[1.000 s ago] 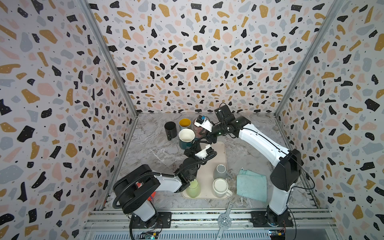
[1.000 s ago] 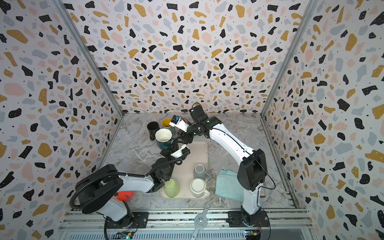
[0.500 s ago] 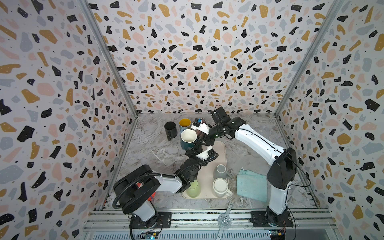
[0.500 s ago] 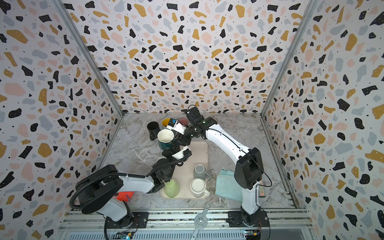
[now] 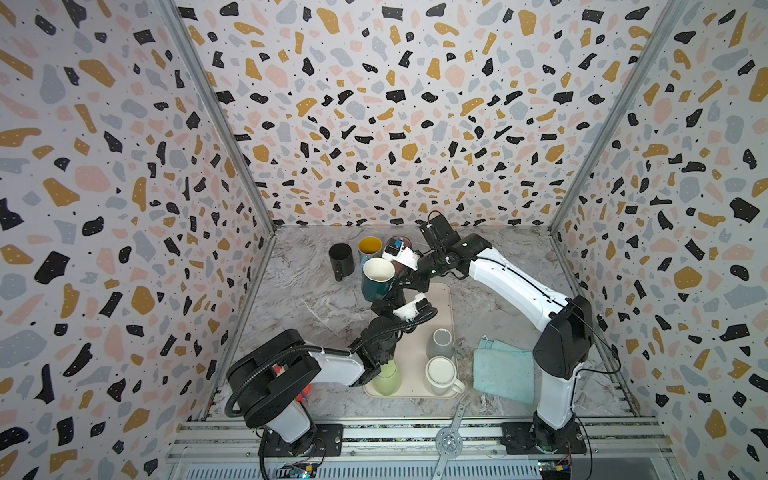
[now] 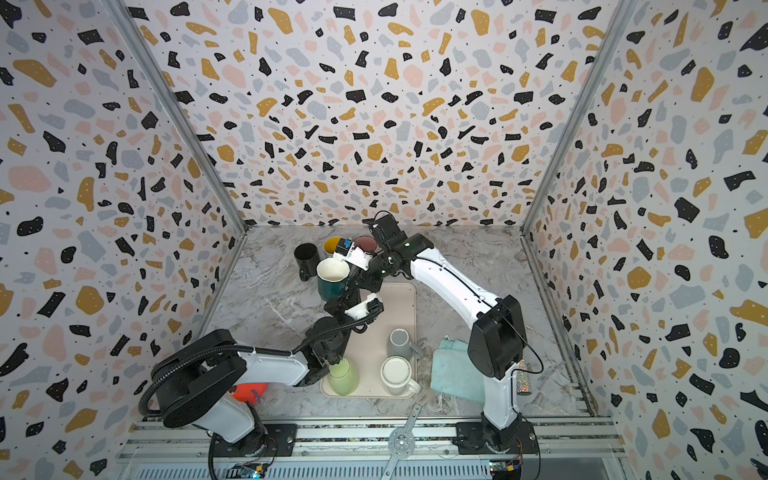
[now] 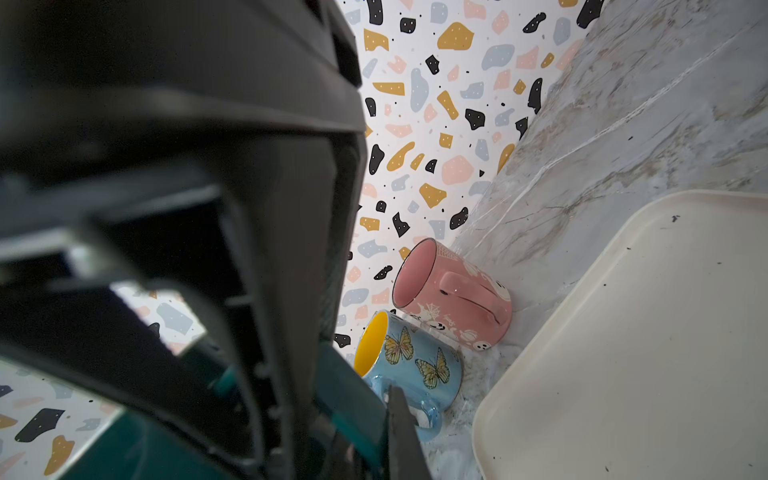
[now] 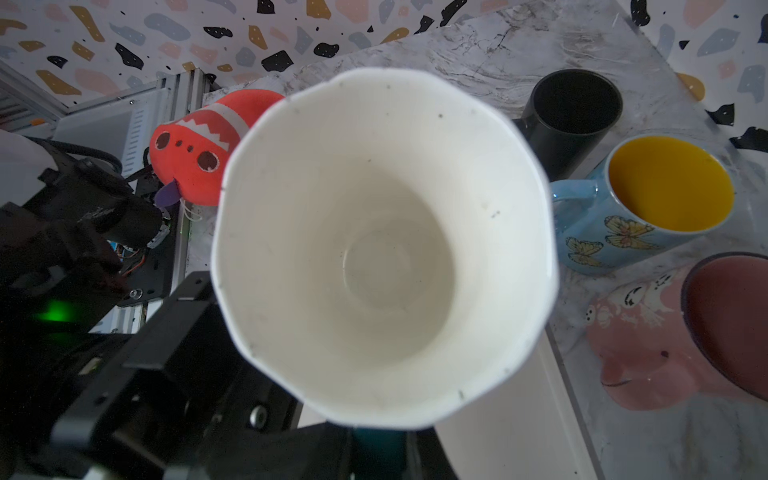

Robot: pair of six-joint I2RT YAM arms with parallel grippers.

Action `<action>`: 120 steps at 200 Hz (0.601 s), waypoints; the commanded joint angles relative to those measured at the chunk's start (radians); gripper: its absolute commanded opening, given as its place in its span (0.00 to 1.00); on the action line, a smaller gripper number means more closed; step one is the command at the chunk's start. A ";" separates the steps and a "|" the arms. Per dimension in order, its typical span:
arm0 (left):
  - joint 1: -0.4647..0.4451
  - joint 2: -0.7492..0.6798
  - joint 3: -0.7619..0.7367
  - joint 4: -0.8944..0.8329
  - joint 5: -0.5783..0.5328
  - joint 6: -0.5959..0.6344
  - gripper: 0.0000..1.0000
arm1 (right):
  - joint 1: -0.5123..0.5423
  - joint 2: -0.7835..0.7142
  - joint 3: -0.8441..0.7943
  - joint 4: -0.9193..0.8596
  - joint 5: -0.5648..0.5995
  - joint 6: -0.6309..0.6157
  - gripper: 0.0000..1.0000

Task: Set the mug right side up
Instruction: 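Close the right gripper on the dark green mug's handle held by the left gripper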

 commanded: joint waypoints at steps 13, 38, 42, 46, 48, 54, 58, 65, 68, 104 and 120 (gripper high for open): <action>-0.009 -0.017 0.047 0.130 -0.040 0.020 0.00 | -0.002 0.003 0.022 0.026 0.044 0.032 0.00; -0.010 -0.004 0.072 0.113 -0.080 0.025 0.00 | -0.003 -0.020 -0.012 0.078 0.059 0.056 0.00; -0.009 -0.002 0.077 0.109 -0.089 0.025 0.00 | -0.002 -0.024 -0.021 0.087 0.061 0.060 0.00; -0.010 0.000 0.081 0.104 -0.096 0.025 0.00 | -0.002 -0.031 -0.030 0.097 0.061 0.063 0.00; -0.010 0.001 0.083 0.102 -0.100 0.025 0.00 | -0.003 -0.032 -0.034 0.102 0.062 0.065 0.00; -0.010 0.003 0.089 0.095 -0.110 0.023 0.00 | -0.003 -0.042 -0.046 0.119 0.064 0.071 0.00; -0.010 0.004 0.093 0.090 -0.116 0.021 0.00 | -0.003 -0.048 -0.056 0.132 0.066 0.075 0.00; -0.009 0.002 0.099 0.082 -0.121 0.016 0.00 | -0.003 -0.059 -0.075 0.152 0.070 0.083 0.00; -0.009 0.000 0.100 0.079 -0.122 0.014 0.00 | -0.003 -0.064 -0.081 0.160 0.073 0.085 0.00; -0.011 -0.022 0.110 0.039 -0.123 -0.016 0.15 | -0.005 -0.100 -0.136 0.242 0.123 0.135 0.00; -0.011 -0.031 0.111 0.025 -0.125 -0.020 0.19 | -0.008 -0.103 -0.139 0.263 0.138 0.157 0.00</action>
